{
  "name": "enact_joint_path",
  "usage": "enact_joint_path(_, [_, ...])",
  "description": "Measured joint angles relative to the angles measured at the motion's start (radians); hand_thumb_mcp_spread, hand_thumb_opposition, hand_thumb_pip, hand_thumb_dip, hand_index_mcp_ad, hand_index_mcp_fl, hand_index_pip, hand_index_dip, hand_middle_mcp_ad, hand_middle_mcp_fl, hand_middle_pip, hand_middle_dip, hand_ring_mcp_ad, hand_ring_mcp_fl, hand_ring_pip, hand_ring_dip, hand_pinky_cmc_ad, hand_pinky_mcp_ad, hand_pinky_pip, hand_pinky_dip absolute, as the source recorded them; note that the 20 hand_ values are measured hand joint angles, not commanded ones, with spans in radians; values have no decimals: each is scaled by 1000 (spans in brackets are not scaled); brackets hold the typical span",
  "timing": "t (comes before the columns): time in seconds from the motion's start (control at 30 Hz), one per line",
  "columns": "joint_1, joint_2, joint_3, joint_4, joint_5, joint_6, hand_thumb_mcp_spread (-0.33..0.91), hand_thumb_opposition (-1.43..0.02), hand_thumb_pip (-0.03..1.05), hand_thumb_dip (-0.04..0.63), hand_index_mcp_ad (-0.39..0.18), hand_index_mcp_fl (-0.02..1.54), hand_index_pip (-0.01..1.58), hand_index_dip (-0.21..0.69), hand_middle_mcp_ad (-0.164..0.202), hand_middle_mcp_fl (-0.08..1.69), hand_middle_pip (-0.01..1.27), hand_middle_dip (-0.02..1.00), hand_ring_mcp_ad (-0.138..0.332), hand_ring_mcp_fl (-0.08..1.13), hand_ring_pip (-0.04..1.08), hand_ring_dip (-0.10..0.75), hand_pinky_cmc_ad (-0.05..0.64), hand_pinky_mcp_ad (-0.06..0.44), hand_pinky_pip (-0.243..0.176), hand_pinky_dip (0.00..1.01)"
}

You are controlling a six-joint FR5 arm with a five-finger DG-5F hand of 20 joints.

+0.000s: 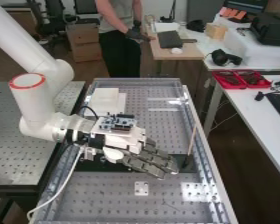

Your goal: Grab the pcb board and place it in the clear container

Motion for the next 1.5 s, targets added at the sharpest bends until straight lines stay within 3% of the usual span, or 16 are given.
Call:
enact_joint_path(0.23, [-3,3,10,-9,-2,7,506,-923,660,220,-117,478,1503,63,59,218,138,157,194,63,70,-3,328,138,-59,253])
enact_joint_path(0.37, [-6,20,18,-25,0,15,520,-922,595,220,-117,515,1504,63,56,220,138,157,195,59,70,-3,342,141,-59,253])
enact_joint_path(0.77, [6,165,15,-74,4,37,520,-922,595,220,-115,515,1503,63,61,216,138,157,192,75,68,-3,340,136,-58,251])
enact_joint_path(1.1, [99,311,-19,-70,-19,92,520,-922,595,220,-115,515,1506,65,63,230,134,157,192,75,70,-3,340,138,-51,237])
enact_joint_path(1.5, [206,337,-35,-18,-88,208,520,-922,595,220,-115,513,1508,72,66,253,138,157,195,75,70,-3,344,138,-44,225])
